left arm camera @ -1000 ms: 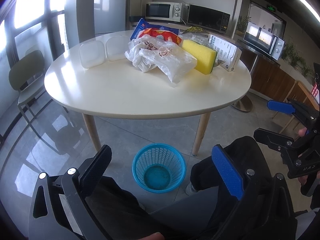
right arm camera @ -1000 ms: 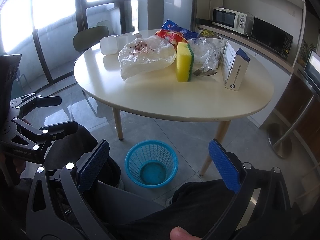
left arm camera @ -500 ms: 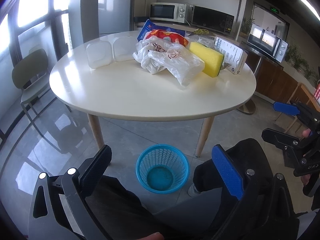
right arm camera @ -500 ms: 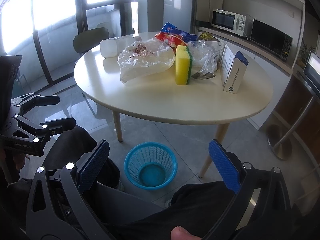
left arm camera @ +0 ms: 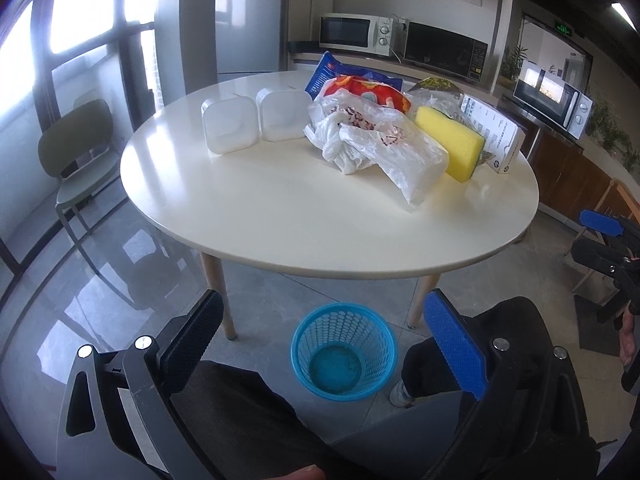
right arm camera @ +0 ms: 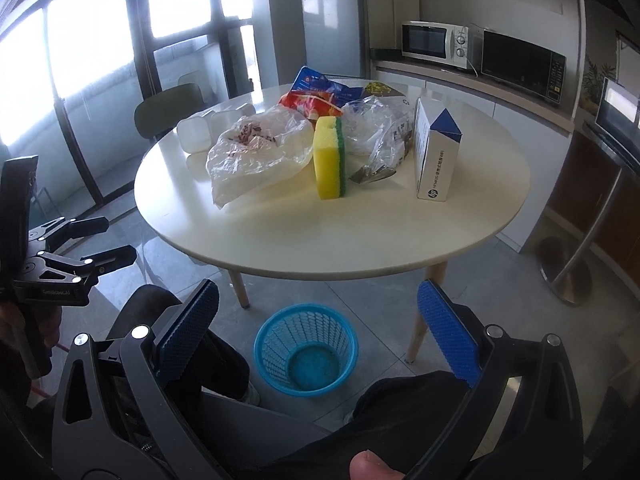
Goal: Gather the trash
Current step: 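Grasp a white plastic container with the left tool while the right tool grasps the white-blue box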
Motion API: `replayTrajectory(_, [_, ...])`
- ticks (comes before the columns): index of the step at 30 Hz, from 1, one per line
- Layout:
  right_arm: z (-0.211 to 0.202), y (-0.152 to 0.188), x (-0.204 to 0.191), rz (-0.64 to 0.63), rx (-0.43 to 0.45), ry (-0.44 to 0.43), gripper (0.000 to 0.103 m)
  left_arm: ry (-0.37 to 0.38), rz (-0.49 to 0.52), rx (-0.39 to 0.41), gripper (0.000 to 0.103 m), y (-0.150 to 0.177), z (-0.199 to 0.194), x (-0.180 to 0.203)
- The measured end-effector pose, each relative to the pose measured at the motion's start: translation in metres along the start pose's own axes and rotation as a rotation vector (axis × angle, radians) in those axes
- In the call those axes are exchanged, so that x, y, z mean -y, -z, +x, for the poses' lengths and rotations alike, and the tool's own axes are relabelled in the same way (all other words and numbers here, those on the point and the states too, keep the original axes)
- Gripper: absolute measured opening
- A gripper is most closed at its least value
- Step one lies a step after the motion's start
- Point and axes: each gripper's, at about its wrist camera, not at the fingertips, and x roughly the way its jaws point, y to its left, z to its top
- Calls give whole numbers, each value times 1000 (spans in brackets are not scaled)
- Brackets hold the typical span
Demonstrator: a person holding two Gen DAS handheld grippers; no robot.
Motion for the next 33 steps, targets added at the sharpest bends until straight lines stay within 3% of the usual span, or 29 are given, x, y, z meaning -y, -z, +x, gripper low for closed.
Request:
replayTrajectory(4, [-5, -9, 16, 55, 35, -8, 94, -37, 6, 37, 98, -14, 0, -10])
replayTrajectory(9, [-11, -27, 35, 32, 114, 97, 95, -96, 69, 101, 98, -38, -4, -18])
replayTrajectory(16, [-2, -62, 57, 0, 104, 181, 95, -149, 75, 102, 98, -70, 11, -38])
replayTrajectory(22, [18, -95, 72, 24, 93, 145, 95, -178, 47, 74, 98, -97, 32, -61])
replayTrajectory(28, [49, -119, 87, 67, 69, 162, 95, -242, 17, 51, 98, -121, 62, -86])
replayTrajectory(33, [83, -132, 102, 101, 2, 183, 94, -242, -3, 6, 98, -133, 88, -104])
